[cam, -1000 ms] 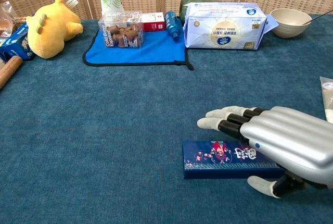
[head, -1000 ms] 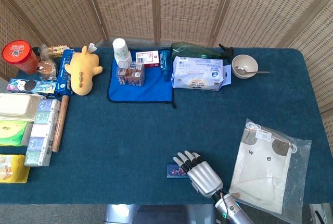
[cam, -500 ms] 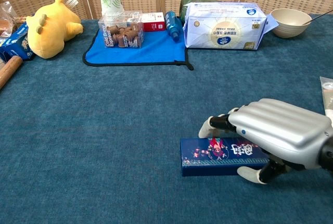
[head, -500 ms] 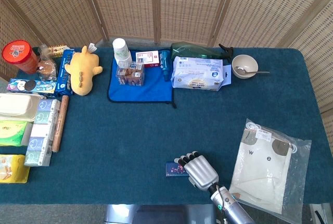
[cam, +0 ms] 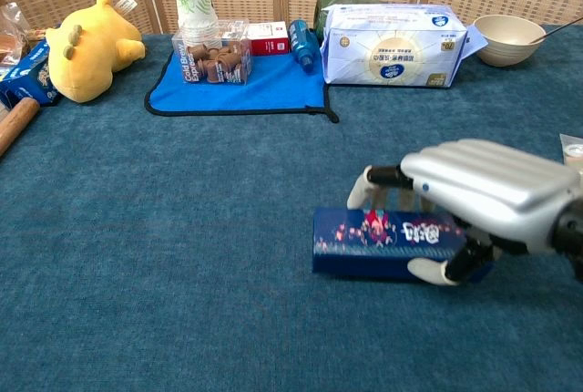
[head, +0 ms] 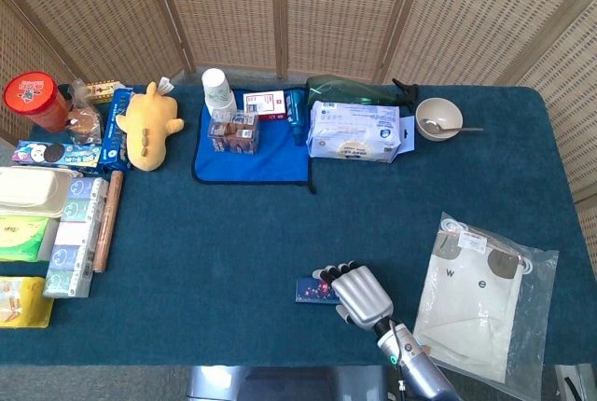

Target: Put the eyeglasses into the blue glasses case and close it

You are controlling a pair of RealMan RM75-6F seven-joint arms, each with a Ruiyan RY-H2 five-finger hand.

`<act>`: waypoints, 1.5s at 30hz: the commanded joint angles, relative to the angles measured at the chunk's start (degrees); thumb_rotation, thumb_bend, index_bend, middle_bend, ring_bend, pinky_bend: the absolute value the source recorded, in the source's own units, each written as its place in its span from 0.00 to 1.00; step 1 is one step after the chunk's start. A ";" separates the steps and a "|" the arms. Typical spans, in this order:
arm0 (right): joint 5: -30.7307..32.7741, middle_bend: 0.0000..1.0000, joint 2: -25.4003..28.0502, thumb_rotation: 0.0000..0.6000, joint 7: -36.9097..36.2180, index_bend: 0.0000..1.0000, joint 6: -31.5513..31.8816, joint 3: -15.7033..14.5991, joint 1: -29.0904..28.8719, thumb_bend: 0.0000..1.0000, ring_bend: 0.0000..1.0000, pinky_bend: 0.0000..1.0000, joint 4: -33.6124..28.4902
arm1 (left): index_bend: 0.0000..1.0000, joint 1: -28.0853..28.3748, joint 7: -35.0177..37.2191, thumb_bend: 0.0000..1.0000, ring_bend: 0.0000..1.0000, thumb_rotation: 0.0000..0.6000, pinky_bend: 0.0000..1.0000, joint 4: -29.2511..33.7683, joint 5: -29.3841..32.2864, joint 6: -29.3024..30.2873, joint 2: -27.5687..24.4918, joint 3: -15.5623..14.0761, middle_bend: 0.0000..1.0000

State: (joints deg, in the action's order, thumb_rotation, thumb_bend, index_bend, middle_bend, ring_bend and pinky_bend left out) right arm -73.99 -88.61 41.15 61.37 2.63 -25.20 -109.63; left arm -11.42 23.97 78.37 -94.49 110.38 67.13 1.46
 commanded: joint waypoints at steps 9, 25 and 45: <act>6.39 0.47 1.57 1.00 -2.96 0.42 -1.54 7.80 -4.97 0.29 0.43 0.41 1.88 | 0.19 0.87 -1.47 0.29 0.00 1.00 0.00 1.49 -0.29 -1.00 -0.27 0.15 0.13; 17.58 0.15 0.88 1.00 -0.80 0.04 -3.32 8.91 -11.36 0.29 0.11 0.28 7.05 | 0.18 2.14 -3.70 0.29 0.00 1.00 0.00 3.71 0.47 -3.59 -0.37 0.29 0.13; 2.85 0.19 10.99 1.00 -7.93 0.17 17.73 2.57 0.46 0.29 0.10 0.24 -0.34 | 0.18 3.22 -8.11 0.29 0.00 1.00 0.00 8.22 5.22 -9.34 -2.38 0.57 0.13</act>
State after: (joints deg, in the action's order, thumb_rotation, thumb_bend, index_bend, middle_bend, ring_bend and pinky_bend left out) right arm -69.40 -78.01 34.57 77.14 6.26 -26.44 -110.53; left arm -8.23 16.03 86.46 -89.55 101.31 64.92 2.04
